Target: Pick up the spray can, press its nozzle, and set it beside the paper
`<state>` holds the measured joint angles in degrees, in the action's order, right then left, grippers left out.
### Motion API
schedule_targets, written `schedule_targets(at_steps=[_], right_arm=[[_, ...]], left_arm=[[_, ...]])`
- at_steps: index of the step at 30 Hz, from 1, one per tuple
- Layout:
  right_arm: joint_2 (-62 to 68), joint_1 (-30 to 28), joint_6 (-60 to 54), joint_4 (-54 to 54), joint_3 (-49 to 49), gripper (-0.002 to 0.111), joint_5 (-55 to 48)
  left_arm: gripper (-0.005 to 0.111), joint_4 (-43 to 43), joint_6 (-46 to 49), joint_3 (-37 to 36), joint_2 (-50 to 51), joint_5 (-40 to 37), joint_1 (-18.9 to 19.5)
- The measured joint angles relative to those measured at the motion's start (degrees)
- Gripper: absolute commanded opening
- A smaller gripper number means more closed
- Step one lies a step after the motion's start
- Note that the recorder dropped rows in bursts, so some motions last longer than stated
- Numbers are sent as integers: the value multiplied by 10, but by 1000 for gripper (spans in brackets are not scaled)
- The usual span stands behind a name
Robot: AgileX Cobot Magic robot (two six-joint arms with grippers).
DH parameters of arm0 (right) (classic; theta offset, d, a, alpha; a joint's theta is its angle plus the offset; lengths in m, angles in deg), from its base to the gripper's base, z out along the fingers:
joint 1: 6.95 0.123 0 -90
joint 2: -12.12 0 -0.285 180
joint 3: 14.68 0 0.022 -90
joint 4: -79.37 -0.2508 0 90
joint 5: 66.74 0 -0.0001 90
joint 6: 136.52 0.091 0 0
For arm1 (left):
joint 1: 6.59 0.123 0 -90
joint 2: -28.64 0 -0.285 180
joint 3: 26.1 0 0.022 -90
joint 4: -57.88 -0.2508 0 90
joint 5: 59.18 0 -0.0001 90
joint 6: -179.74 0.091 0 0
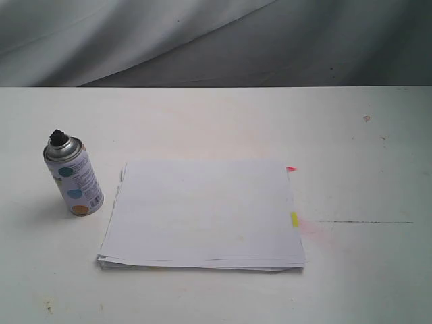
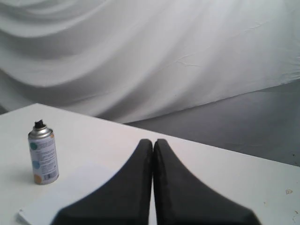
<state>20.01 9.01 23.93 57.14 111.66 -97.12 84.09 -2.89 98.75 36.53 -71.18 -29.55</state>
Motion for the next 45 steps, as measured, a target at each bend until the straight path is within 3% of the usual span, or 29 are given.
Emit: schedule_targets(at_steps=[9, 14, 27, 36, 45], right_arm=[[1, 0, 1, -18, -94, 0, 139], [1, 0, 2, -32, -122, 0, 149], [1, 0, 2, -37, -133, 0, 151], [1, 0, -14, 75, -175, 0, 185], [1, 0, -24, 89, -231, 0, 218]], left_arm=[[0, -69, 0, -5, -1, 81, 0], [0, -99, 1, -19, 0, 80, 0], [0, -82, -2, -183, 0, 79, 0], [0, -162, 66, -218, 1, 100, 0], [0, -182, 74, -218, 1, 91, 0]])
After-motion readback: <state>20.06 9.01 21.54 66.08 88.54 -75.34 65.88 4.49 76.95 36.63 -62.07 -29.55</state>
